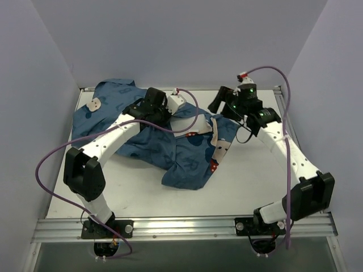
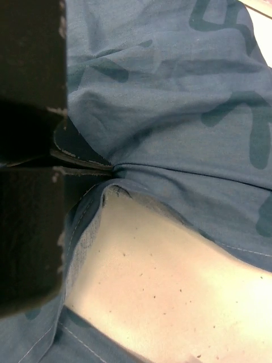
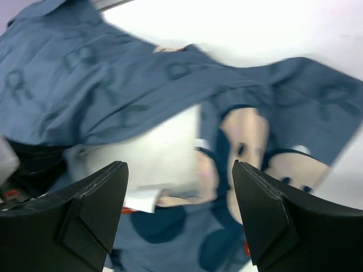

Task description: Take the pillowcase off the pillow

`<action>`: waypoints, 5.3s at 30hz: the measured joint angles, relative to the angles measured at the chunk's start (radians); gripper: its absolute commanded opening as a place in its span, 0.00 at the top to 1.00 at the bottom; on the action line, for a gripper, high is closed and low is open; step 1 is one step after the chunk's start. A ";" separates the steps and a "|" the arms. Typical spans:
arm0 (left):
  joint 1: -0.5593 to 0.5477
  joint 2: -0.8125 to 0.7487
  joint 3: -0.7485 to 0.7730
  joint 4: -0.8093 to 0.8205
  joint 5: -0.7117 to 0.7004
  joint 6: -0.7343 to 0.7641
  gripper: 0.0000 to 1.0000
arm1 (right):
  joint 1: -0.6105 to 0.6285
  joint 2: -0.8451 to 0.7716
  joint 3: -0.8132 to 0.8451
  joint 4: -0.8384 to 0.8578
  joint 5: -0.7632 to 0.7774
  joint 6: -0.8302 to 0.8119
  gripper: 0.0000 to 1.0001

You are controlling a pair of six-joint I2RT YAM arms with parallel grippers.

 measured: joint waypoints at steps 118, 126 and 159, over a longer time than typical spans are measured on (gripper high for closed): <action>-0.186 0.246 0.159 -0.030 0.109 0.229 0.98 | -0.052 0.098 -0.499 0.451 -0.093 0.330 1.00; -0.141 -0.056 -0.130 0.053 0.179 0.314 0.98 | -0.053 0.134 -0.464 0.381 -0.085 0.268 1.00; 0.076 0.007 0.220 -0.020 0.275 -0.164 0.98 | 0.229 -0.060 -0.107 0.194 -0.057 -0.007 0.19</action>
